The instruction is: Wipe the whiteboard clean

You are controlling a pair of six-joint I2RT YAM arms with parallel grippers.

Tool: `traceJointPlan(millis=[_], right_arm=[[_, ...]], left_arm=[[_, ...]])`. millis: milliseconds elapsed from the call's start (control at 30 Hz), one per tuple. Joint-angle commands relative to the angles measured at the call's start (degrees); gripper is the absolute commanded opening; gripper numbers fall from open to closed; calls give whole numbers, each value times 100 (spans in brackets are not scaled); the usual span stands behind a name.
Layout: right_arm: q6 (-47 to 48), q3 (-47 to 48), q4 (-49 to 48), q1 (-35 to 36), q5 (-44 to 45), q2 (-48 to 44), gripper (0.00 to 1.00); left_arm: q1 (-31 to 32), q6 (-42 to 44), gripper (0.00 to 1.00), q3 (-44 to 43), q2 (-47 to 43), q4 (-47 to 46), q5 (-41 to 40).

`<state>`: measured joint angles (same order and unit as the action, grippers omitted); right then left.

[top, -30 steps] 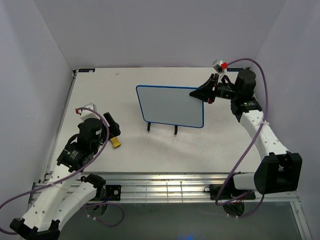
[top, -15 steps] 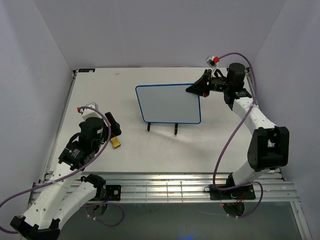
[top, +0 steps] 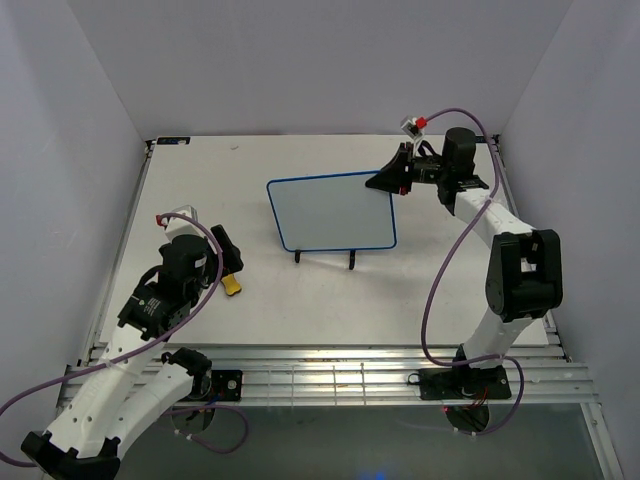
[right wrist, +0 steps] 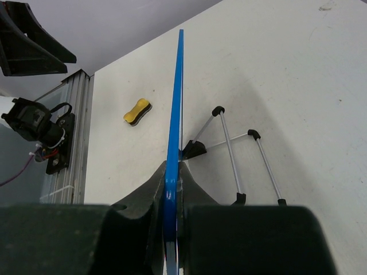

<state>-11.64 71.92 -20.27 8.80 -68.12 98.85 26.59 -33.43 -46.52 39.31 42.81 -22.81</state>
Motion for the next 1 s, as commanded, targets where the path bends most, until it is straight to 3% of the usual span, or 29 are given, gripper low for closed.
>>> traceJointPlan(millis=[0, 333, 700, 967], right_arm=[[-67, 384, -583, 25, -281, 20, 8], [-329, 235, -1224, 26, -378, 407, 8], [-1797, -670, -3946, 25, -334, 697, 8], [-1833, -732, -4125, -9, -360, 1031, 8]], left_arm=[[-13, 56, 98, 20, -37, -123, 75], [-13, 82, 98, 47, -143, -150, 110], [-13, 100, 98, 55, -160, -176, 163], [-13, 126, 98, 64, -169, -203, 198]])
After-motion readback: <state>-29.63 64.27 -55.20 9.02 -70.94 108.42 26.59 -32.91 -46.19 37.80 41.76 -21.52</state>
